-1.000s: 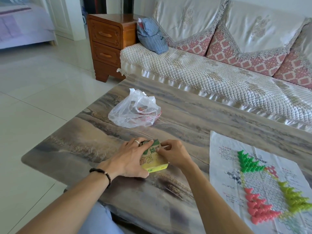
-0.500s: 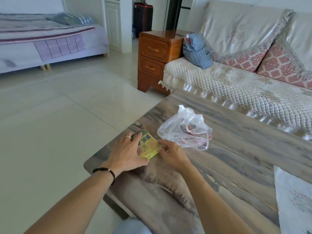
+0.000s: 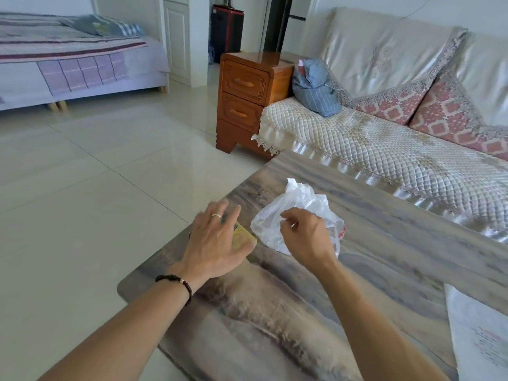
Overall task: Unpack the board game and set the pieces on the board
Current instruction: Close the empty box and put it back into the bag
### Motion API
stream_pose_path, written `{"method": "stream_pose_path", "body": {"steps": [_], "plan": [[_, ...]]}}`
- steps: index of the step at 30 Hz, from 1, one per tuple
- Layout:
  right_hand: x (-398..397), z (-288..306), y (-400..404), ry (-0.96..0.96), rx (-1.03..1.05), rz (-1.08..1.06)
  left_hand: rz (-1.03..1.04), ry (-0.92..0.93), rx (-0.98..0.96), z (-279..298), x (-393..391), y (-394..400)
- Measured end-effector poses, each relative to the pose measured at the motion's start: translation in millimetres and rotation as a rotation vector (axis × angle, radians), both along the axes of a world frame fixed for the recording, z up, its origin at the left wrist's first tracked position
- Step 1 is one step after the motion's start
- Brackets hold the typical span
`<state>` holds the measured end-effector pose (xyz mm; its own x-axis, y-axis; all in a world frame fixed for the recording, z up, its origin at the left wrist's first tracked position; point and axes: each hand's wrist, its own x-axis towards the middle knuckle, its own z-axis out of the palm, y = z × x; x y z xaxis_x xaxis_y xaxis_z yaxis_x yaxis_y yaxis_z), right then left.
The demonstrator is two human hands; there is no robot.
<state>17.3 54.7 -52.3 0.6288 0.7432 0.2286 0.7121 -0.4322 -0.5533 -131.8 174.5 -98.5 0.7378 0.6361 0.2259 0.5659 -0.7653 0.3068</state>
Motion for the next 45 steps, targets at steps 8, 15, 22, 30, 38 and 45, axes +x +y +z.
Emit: {"method": "stream_pose_path", "body": {"steps": [8, 15, 22, 30, 38, 45], "plan": [[130.8, 5.6, 5.5, 0.004, -0.079, -0.19, -0.225, 0.113, -0.045, 13.7, 95.1, -12.4], [193.2, -16.4, 87.7, 0.029, -0.34, 0.001, -0.391, 0.324, -0.073, -7.6, 126.8, 3.0], [192.0, -41.6, 87.1, -0.153, -0.528, 0.055, -0.365, 0.24, -0.096, -2.6, 127.1, 1.2], [204.3, -18.9, -1.3, 0.243, -0.177, -0.176, -0.34, 0.073, -0.064, 17.2, 124.9, -21.4], [160.7, 62.0, -143.4, 0.366, 0.1, -0.279, -0.452, -0.11, -0.09, 78.9, 133.1, -95.3], [80.7, 110.4, -320.3, 0.3, 0.277, -0.468, -0.687, -0.187, -0.149, 131.9, 118.4, -231.1]]}}
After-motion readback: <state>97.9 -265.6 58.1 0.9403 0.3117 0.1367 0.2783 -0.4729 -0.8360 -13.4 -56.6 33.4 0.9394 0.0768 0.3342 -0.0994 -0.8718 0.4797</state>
